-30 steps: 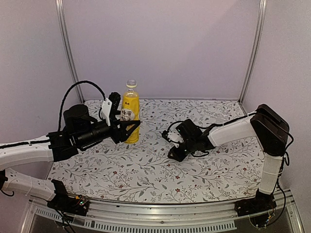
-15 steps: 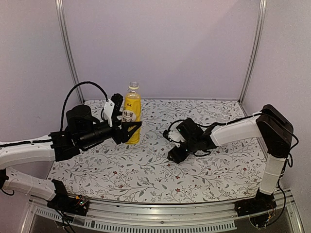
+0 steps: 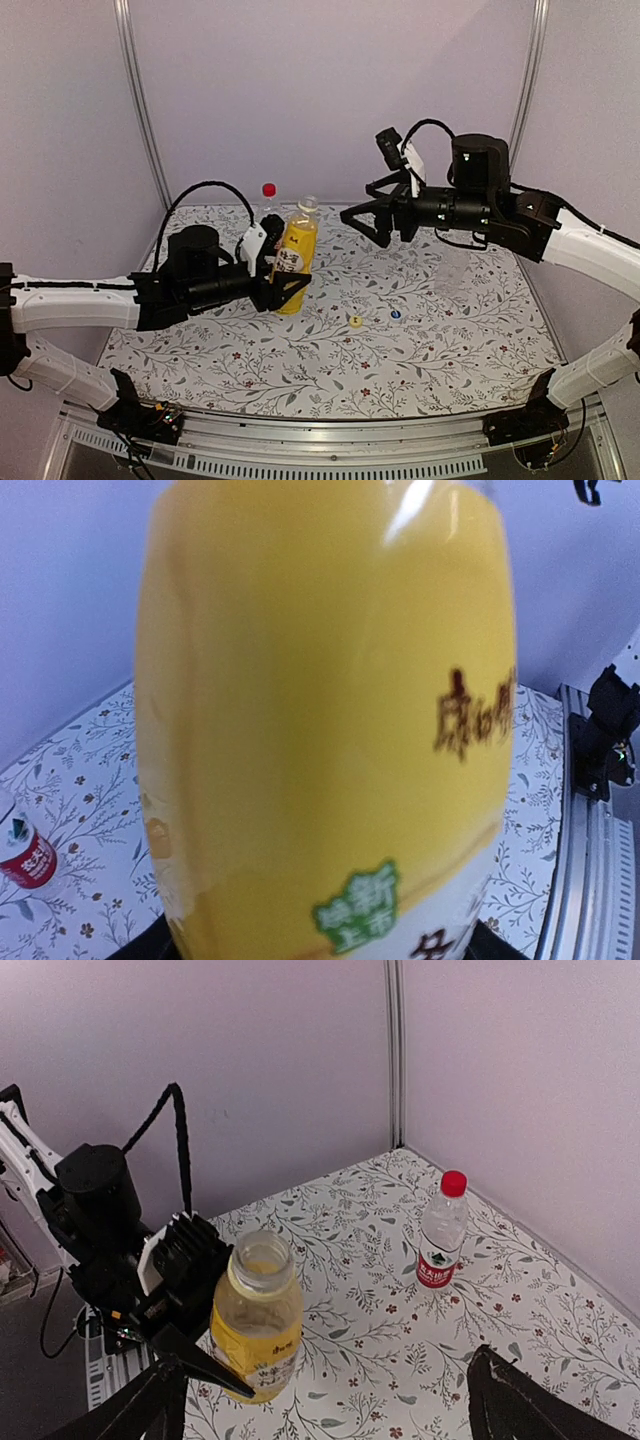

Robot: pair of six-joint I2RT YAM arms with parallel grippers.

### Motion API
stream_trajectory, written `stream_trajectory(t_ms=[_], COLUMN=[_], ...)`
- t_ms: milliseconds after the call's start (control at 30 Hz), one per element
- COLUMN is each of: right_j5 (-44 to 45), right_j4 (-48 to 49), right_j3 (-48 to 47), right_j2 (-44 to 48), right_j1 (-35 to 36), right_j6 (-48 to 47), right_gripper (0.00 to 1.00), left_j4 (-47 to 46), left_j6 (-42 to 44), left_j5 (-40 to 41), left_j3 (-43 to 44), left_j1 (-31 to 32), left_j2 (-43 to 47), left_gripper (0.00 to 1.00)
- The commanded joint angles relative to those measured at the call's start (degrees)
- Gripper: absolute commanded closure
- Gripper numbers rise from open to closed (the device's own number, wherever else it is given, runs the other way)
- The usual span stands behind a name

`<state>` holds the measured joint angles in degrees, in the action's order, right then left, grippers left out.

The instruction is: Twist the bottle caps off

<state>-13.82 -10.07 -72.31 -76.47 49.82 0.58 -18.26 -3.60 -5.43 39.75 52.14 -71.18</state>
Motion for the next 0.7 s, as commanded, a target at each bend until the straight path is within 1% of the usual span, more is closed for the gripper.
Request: stream_trajectory(t_ms=[0, 100, 233, 533, 667], right_j5=[-4.5, -5.3, -4.9, -9.3, -10.5], right_j4=[-3.2, -3.2, -4.1, -3.0, -1.7], right_j3=[-4.8, -7.0, -8.4, -8.2, -8.2], right_j2=[-2.4, -4.1, -6.0, -8.3, -8.4], right_j1=[0.3, 0.4, 0.4, 0.4, 0.5], right_j6=[3.1, 4.2, 5.2, 6.1, 6.4], right_gripper=[0.05, 0.07, 0.12, 0.36, 0.42], left_j4=[-2.2, -2.1, -2.3, -2.2, -2.0], left_j6=[2.7, 3.4, 3.0, 3.5, 3.5], left_j5=[-0.7, 1.2, 1.7, 2.5, 2.6], left_j3=[2.6, 4.0, 5.1, 6.2, 6.1], left_j1=[2.3, 3.5, 4.0, 4.5, 4.7], left_j2=[-2.7, -4.5, -5.9, -7.1, -7.4], left_gripper=[0.38, 0.37, 0.37, 0.38, 0.38])
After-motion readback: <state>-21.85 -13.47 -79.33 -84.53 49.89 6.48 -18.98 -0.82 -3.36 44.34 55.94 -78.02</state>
